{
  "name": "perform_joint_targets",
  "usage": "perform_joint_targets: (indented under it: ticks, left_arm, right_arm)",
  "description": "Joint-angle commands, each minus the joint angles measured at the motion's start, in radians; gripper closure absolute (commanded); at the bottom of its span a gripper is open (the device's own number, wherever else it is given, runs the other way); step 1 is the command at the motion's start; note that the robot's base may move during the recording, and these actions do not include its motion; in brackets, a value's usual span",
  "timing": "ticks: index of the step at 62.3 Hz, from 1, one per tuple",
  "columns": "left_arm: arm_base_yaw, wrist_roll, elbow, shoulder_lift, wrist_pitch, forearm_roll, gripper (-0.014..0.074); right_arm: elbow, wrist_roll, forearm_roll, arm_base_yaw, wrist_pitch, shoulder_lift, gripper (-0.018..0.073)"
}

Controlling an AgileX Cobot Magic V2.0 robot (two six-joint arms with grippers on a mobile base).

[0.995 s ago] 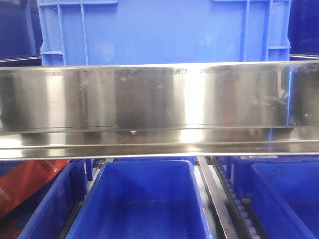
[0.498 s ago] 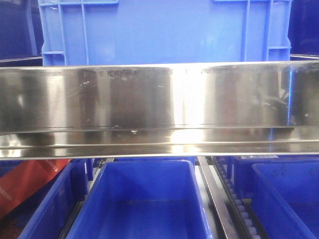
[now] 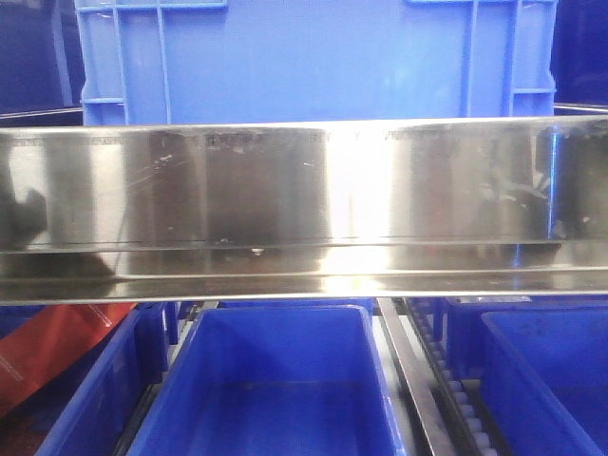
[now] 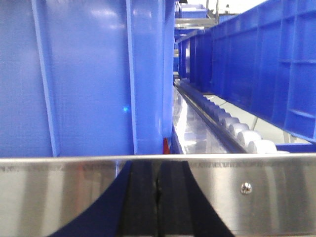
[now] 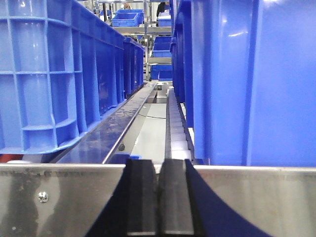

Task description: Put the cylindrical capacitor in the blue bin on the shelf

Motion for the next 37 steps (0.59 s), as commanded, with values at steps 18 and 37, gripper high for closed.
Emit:
perform_joint_targets:
  ticks: [18, 37]
  left_arm:
    - [0.004, -0.016, 0.000, -0.005, -0.056, -0.059, 0.0707]
    - [0.004, -0.016, 0.000, -0.005, -0.056, -0.047, 0.0707]
  right_arm:
    - [0.001, -0.006, -0.010, -0.005, -0.020, -0.003, 0.0724]
    - [0.001, -0.006, -0.010, -0.005, -0.020, -0.003, 0.0724]
